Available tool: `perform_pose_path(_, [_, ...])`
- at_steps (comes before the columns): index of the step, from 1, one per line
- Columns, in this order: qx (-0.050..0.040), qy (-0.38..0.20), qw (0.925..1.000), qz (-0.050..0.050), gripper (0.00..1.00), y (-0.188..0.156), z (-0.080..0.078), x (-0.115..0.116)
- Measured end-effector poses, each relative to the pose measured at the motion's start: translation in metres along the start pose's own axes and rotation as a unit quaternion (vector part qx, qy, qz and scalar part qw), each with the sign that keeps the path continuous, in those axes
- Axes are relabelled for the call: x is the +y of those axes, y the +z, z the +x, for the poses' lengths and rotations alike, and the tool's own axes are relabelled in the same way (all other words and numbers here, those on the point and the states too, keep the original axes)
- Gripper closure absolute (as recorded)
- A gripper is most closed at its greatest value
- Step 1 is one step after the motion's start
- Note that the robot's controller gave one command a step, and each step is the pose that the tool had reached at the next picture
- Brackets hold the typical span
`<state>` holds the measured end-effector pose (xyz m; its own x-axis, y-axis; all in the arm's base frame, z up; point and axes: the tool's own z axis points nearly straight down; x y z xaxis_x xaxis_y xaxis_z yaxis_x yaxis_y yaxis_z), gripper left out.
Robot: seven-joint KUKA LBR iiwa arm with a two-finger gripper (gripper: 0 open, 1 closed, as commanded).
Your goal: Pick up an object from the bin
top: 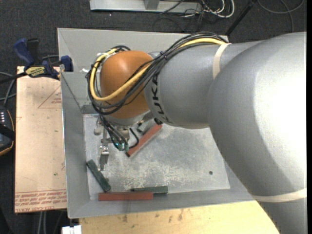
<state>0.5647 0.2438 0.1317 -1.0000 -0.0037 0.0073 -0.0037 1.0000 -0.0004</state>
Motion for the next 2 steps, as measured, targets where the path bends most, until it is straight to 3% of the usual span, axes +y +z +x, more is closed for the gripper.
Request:
perform_pose_path(1, [-0.0037,0.002,1.0000,-0.001,0.00,-0.004,-0.002,-0.001])
perform_pose_path(2, [-0.0043,0.050,0.9987,-0.001,0.00,0.045,0.047,0.003])
